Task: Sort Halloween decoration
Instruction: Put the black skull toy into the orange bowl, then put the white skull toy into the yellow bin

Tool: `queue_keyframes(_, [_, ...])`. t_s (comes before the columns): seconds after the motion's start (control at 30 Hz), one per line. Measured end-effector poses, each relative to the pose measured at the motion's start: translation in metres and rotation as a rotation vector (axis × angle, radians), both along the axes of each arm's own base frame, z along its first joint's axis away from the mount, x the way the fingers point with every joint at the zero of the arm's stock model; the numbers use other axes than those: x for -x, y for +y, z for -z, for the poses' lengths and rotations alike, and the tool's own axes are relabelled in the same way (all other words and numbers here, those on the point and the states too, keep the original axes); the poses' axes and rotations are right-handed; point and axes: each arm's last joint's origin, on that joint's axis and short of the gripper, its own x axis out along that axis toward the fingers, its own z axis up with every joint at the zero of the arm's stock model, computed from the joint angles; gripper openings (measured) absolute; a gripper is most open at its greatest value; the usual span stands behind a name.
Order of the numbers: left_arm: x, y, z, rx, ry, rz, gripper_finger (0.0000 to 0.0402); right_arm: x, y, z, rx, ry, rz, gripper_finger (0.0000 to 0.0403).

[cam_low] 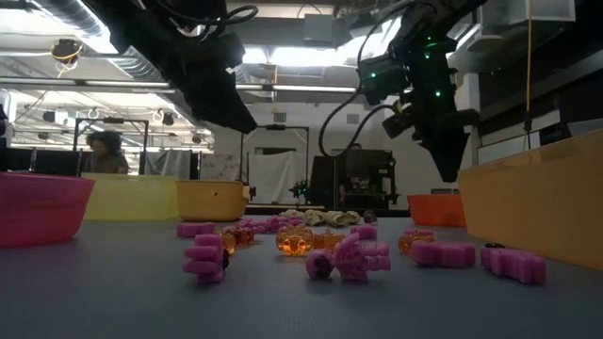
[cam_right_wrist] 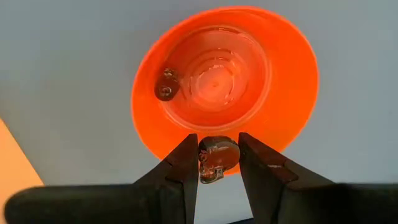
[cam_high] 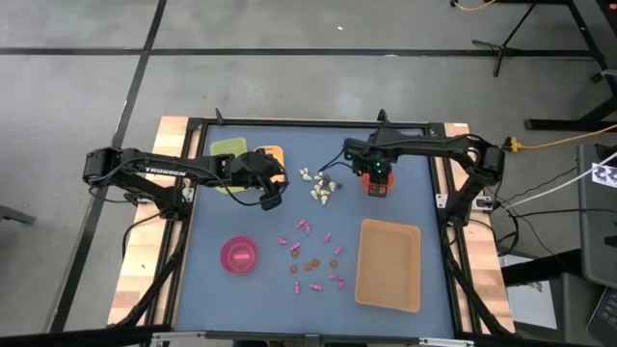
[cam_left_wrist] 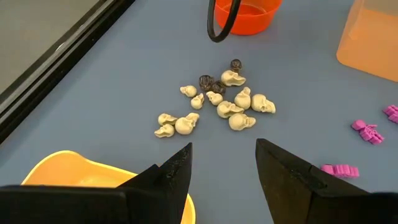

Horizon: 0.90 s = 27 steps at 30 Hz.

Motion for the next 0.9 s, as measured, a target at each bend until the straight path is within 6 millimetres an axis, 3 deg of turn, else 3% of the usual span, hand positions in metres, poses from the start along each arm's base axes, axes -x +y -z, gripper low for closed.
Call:
queue_keyframes(0.33, [0.000, 0.000, 0.000, 0.000, -0.001, 0.000, 0.0160, -0.004, -0.001, 0.001, 0.014, -0.039, 0.000, 0.0109])
queue_keyframes(0.7, [-0.001, 0.000, -0.002, -0.004, -0.022, 0.000, 0.0160, -0.004, -0.002, 0.001, 0.019, -0.042, 0.005, 0.0220])
queue_keyframes(0.9, [-0.013, 0.002, -0.010, -0.059, -0.163, 0.022, 0.0160, -0.004, -0.002, 0.001, 0.022, -0.041, 0.006, 0.0249])
